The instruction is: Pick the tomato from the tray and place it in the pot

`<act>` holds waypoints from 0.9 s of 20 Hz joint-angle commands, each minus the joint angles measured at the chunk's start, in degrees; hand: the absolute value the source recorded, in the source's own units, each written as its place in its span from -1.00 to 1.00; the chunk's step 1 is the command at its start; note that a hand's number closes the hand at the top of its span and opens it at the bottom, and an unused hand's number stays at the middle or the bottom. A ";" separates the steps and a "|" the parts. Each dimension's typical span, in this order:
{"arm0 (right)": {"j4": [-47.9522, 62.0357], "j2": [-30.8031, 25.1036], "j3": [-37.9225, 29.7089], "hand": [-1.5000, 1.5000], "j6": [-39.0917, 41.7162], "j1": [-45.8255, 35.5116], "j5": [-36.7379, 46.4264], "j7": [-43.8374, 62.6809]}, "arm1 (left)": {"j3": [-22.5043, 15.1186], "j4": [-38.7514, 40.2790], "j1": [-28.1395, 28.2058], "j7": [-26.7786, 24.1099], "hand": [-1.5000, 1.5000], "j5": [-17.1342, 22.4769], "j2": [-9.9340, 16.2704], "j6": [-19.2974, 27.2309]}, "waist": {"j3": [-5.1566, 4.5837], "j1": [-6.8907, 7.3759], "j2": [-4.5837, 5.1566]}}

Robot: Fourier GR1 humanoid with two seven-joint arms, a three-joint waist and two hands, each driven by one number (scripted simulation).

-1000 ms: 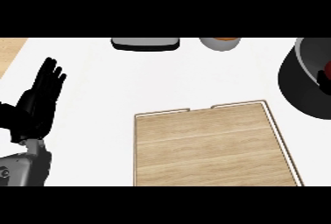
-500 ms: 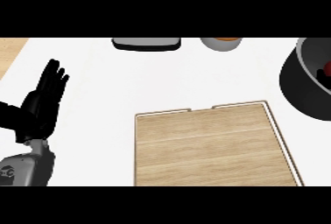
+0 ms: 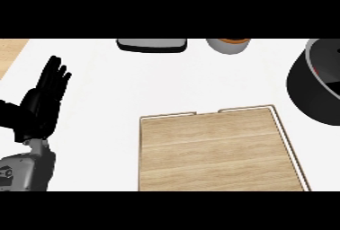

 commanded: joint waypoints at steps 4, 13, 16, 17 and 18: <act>5.05 1.22 -10.04 -1.00 4.17 -1.63 -13.58 -12.12 | 0.93 0.50 1.69 -2.37 0.00 0.80 -0.62 -0.21 | 1.22 -0.19 0.67; 12.79 -8.84 -18.64 -1.00 12.90 -2.76 -23.66 -17.06 | 1.64 -1.21 0.93 2.38 0.00 1.27 1.54 -1.06 | 1.13 -0.43 0.52; 13.97 -11.14 -19.58 -1.00 16.41 -0.36 -26.11 -19.33 | 1.70 -0.98 1.34 0.65 0.00 1.07 0.49 -0.45 | 1.08 -0.94 0.31; 16.30 -13.38 -19.70 -1.00 16.27 -1.78 -25.72 -18.81 | 1.31 1.42 -0.92 0.77 0.00 -0.77 1.12 0.26 | 1.14 -0.56 0.65; 16.58 -15.02 -20.11 -1.00 19.26 0.15 -26.54 -20.07 | -0.32 -2.04 2.10 0.02 0.00 -1.23 -0.96 1.06 | 1.14 -0.57 0.48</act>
